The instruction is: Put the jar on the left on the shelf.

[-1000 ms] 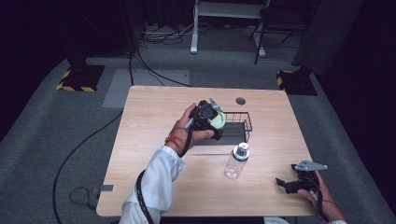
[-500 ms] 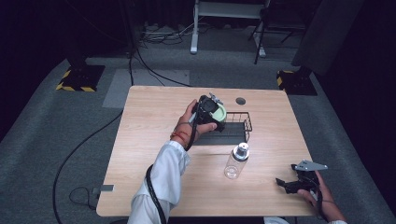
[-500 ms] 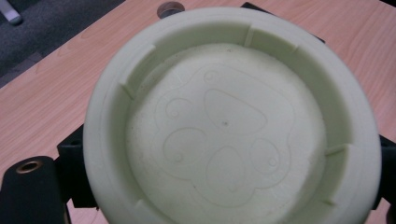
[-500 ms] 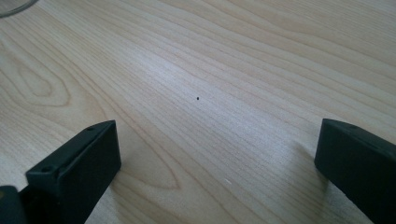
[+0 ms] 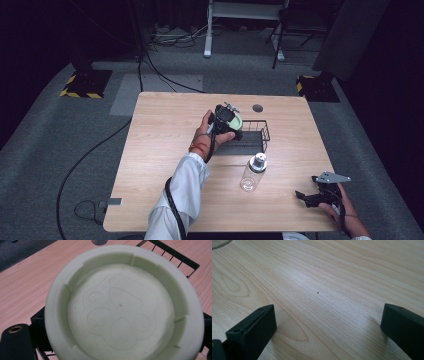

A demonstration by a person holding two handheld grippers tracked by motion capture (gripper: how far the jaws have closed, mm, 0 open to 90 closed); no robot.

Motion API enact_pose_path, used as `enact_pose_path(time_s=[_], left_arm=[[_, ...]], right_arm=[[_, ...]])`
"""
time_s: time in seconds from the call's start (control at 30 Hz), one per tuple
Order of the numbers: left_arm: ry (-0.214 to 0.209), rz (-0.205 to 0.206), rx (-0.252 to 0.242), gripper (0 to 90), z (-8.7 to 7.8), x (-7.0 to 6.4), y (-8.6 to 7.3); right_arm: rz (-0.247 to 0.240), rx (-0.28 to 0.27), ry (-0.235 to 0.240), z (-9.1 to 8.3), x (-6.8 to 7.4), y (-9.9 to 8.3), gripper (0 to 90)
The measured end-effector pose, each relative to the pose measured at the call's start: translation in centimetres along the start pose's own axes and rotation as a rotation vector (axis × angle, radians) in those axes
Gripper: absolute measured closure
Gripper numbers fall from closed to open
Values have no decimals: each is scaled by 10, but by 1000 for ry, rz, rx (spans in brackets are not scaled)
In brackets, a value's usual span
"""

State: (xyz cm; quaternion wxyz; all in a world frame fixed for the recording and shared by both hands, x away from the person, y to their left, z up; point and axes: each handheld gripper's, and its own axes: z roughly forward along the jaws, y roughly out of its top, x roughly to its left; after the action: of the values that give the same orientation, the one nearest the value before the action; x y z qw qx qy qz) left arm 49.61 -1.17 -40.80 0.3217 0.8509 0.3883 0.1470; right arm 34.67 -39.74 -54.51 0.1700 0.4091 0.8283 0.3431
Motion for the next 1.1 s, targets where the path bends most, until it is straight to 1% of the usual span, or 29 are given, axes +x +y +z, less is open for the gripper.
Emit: enact_pose_path(time_s=[0.07, 0.17, 0.27, 0.3, 0.33, 0.37, 0.47, 0.57, 0.6, 0.63, 0.67, 0.7, 0.73, 0.8, 0.87, 0.9, 0.97, 1.03, 1.1], left_arm=[[0, -1, -1, 110, 1, 0, 0], [-5, 1, -6, 110, 3, -4, 2], [1, 0, -6, 110, 4, -6, 3], [-1, 4, 1, 110, 3, -9, 3], [-1, 4, 1, 110, 3, -9, 3], [9, 6, 0, 110, 3, -11, 3], [15, -5, 1, 110, 2, -11, 2], [47, 4, 7, 111, 1, -12, 2], [56, -2, 4, 111, 1, -11, 2], [54, -17, 0, 110, 1, -8, 3], [54, -17, 0, 110, 1, -8, 3], [55, -31, -6, 111, 2, -6, 3], [74, -36, -1, 110, 4, -2, 3], [58, -44, -4, 110, 7, 0, 1], [56, -51, -8, 110, 8, 1, 0], [64, -63, -15, 110, 11, 2, -1], [61, -73, -22, 110, 14, 2, -1], [57, -73, -20, 110, 15, 2, -2], [62, -79, -16, 110, 21, 0, -3]], right_arm=[[0, 0, 0, 0, 0, 0, 2], [0, 0, 0, 0, 0, 0, 3], [0, 0, 0, 0, 0, 0, 2], [0, 0, 0, 0, 0, 0, 2], [0, 0, 0, 0, 0, 0, 3], [0, 0, 0, 0, 0, 0, 3], [0, 0, 0, 0, 0, 0, 2], [0, 0, 0, 0, 0, 0, 3], [0, 0, 0, 0, 0, 0, 2], [0, 0, 0, 0, 0, 0, 3], [0, 0, 0, 0, 0, 0, 3], [0, 0, 0, 0, 0, 0, 3], [0, 0, 0, 0, 0, 0, 2], [0, 0, 0, 0, 0, 0, 3], [0, 0, 0, 0, 0, 0, 3], [0, 0, 0, 0, 0, 0, 3], [0, 0, 0, 0, 0, 0, 3], [0, 0, 0, 0, 0, 0, 3], [0, 0, 0, 0, 0, 0, 3]])
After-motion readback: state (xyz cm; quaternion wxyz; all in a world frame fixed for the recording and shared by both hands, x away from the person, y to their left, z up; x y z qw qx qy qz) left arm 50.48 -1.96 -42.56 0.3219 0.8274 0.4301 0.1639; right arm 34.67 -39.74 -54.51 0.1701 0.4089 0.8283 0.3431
